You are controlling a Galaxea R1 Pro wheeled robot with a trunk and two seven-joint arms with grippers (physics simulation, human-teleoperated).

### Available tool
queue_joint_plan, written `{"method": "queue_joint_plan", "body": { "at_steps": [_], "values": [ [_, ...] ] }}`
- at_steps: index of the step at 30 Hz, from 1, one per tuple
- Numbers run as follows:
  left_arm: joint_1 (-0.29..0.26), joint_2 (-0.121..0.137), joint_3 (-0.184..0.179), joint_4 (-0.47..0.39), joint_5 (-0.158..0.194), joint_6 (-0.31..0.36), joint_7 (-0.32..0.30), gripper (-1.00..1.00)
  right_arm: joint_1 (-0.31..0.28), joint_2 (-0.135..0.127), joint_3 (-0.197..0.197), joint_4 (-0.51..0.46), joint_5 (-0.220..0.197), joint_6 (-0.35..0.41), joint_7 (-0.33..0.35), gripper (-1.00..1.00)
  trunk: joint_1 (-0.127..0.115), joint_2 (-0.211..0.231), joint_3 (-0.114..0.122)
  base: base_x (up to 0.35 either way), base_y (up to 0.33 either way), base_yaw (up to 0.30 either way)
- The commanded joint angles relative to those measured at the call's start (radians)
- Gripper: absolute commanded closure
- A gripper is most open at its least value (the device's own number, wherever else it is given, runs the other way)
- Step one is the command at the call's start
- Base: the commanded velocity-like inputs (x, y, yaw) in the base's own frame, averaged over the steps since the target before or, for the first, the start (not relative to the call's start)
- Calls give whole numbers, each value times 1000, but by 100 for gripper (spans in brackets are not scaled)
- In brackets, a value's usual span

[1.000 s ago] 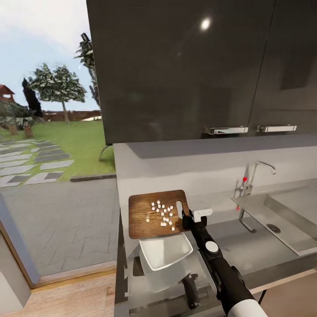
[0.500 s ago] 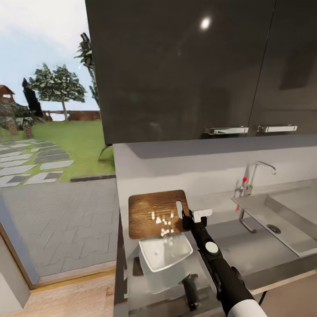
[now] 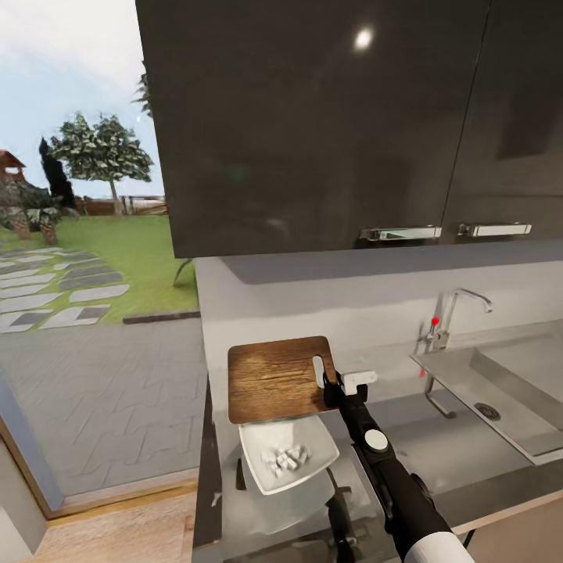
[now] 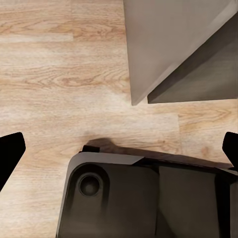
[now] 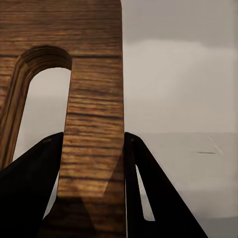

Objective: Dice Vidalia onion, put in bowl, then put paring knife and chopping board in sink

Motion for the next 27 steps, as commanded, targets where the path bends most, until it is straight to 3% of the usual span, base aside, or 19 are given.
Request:
{"method": "queue_joint_plan", "body": {
  "at_steps": [1,8,20,23,27],
  "values": [
    [0,-1,2,-1,10,-1,-2,-100,-1,0,2,1,9,-2,-5,100,0,-2,-2,0,0,0],
    [0,-1,2,-1,10,-1,-2,-100,-1,0,2,1,9,-1,-5,100,0,-2,-2,-61,0,0],
    [0,-1,2,-1,9,-1,-2,-100,-1,2,2,-40,7,23,-10,100,0,-2,-2,-326,-24,0],
    [0,-1,2,-1,9,-1,-2,-100,-1,3,2,-123,4,146,-10,100,0,-2,-2,-316,-164,0],
    [0,-1,2,-1,10,-1,-2,-100,-1,8,2,-235,0,365,-3,100,0,-2,-2,-271,-204,0]
  ]
}}
